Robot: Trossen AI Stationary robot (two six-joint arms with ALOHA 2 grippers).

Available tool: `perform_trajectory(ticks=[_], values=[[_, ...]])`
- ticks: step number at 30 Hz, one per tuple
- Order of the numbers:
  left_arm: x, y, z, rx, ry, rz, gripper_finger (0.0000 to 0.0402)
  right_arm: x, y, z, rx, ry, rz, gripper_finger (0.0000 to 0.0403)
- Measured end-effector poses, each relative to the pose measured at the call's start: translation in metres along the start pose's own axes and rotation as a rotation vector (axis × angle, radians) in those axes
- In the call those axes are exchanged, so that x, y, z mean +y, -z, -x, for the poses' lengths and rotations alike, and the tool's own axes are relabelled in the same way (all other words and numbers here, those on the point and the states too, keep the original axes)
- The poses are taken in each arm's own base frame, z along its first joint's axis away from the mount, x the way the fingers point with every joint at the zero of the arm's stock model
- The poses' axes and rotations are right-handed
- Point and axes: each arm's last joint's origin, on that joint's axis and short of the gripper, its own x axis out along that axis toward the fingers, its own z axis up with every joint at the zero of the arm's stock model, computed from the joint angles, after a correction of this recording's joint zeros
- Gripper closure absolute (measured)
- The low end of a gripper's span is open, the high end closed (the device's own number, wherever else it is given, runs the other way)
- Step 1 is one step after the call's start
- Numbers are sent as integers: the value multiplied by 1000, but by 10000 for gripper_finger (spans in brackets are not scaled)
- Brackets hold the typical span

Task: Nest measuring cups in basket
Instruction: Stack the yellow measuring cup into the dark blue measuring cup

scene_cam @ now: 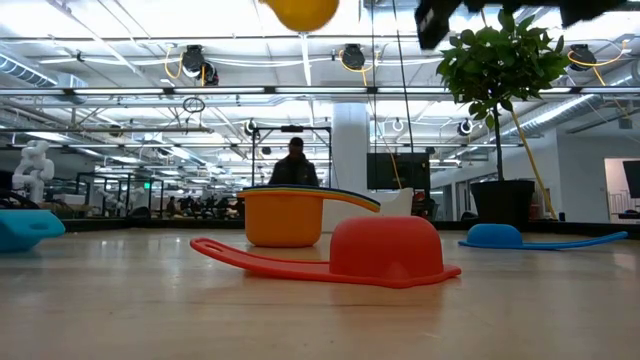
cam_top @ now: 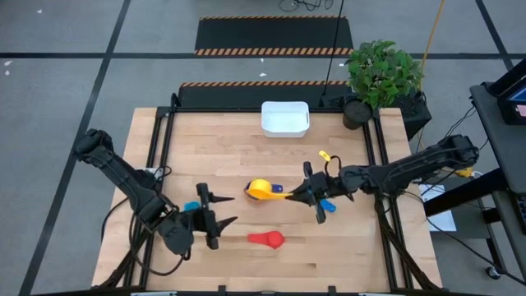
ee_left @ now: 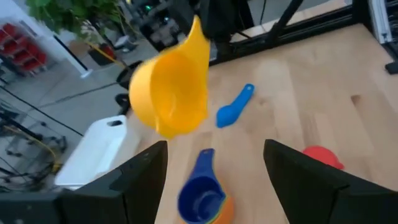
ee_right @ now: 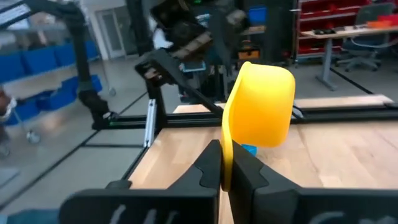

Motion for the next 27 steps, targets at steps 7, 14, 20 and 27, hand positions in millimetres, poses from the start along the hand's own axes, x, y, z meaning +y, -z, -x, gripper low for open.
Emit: perform_trajectory(ticks=[7,14,20,27], values=[[1,0,-1,-2,-23,-28,133,-23,33,12,14,78,-131,402],[7,-1,-8,8,-49,-51,133,-36,61,2,40,109,-208,403],[13,-1,-15,23,-75,-66,133,-48,80,-12,27,36,-289,403],[18,-1,-20,35,-94,-88,133,-55,95,-18,48,36,-339,403]])
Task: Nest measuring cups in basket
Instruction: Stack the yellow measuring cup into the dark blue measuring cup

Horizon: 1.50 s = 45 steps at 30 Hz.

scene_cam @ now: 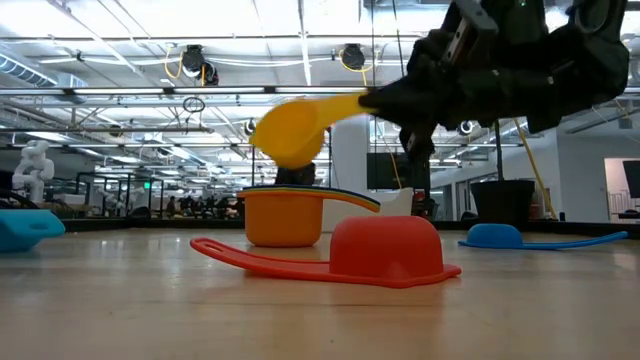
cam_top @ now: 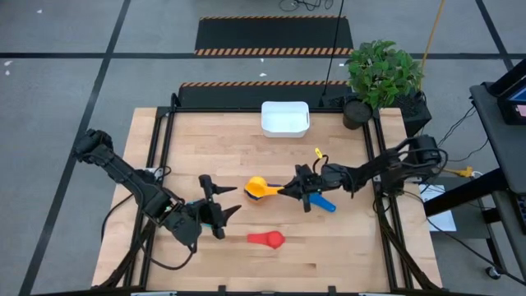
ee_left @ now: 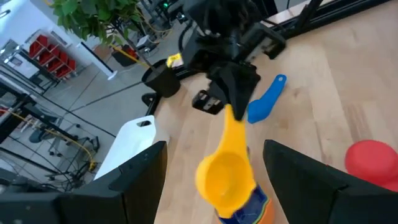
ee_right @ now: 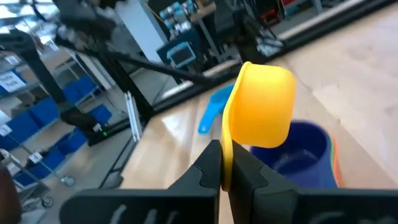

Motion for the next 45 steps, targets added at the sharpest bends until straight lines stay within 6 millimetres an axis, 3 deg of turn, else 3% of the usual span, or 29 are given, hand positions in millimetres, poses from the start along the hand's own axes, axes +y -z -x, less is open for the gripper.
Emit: perform_trajectory(ticks=[6,12,25,31,45], values=[[6,-1,-8,4,-18,16,133,-7,12,-5,20,9,-48,403],[9,-4,-12,-7,-8,33,133,-9,14,-7,-2,-32,-66,403],[9,-4,-12,-8,-5,48,133,-17,14,-7,-6,62,-81,389],[9,-4,-12,-8,-4,66,133,-23,14,-6,-6,104,-85,357],[9,-3,-12,-6,-3,89,133,-35,13,-4,-7,210,-92,236]])
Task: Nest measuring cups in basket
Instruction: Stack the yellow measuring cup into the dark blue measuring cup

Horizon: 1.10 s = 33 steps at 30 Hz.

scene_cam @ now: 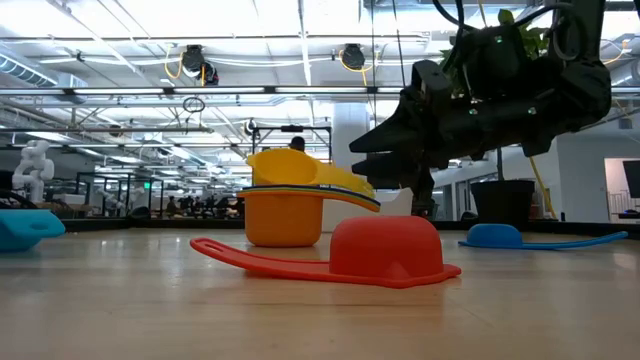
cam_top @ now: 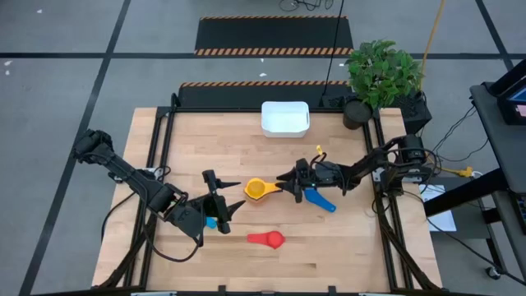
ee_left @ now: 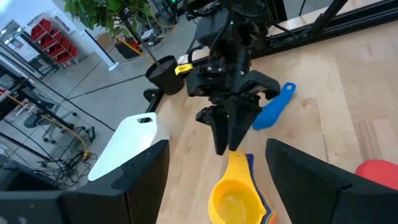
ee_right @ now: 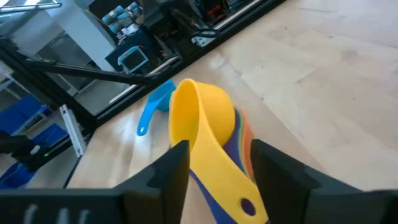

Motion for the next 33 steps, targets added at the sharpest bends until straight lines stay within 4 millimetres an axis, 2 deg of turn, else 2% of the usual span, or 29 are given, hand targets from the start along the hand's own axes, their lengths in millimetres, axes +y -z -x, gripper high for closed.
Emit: perform_trajectory(ticks=[6,13,16,19,23,26,29,33], values=[[0,0,0,0,0,3,133,-1,0,0,3,5,12,208],[-1,0,0,1,25,7,133,2,-1,-2,4,-5,52,202],[-1,0,0,1,26,5,133,16,-6,-14,0,-40,94,202],[-1,0,0,1,26,4,133,37,-13,-35,69,-50,178,206],[-1,0,0,1,26,9,133,62,-22,-57,204,0,334,238],[-2,0,1,1,29,40,133,71,-30,-64,197,66,425,277],[-4,1,4,3,43,57,133,74,-36,-66,166,74,472,317],[-9,3,10,6,62,82,133,65,-41,-67,170,100,489,363]])
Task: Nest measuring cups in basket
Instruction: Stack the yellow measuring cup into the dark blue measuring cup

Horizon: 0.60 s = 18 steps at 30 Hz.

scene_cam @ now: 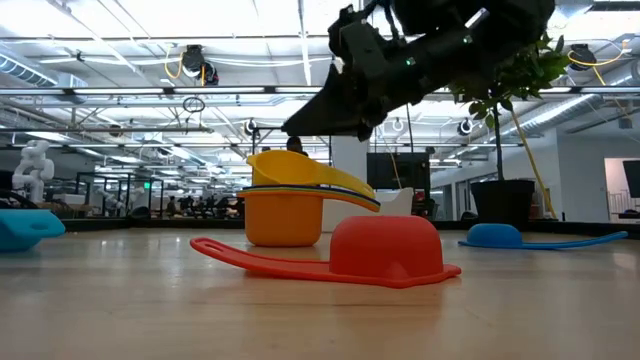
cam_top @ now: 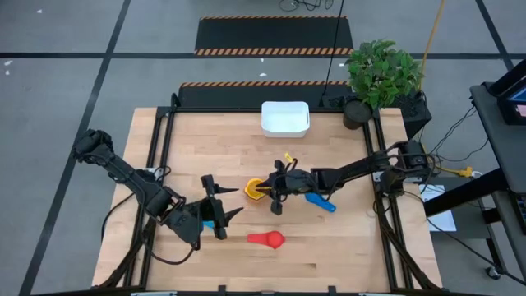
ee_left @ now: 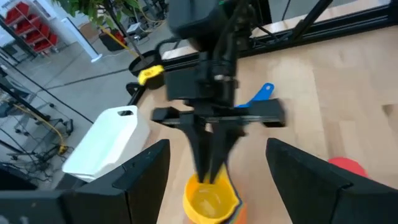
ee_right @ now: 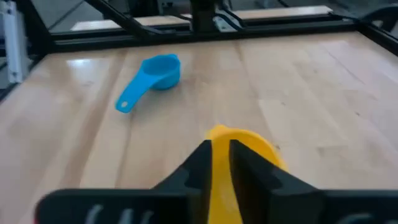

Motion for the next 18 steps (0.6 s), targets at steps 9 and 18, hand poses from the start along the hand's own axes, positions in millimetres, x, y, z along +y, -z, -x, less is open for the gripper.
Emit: perform_trajectory(ticks=[9,18], values=[[-9,1,11,-16,45,67,133,-22,-3,-2,0,-8,6,398],[-17,2,20,-25,81,115,133,-29,-9,-2,-27,-242,-73,399]])
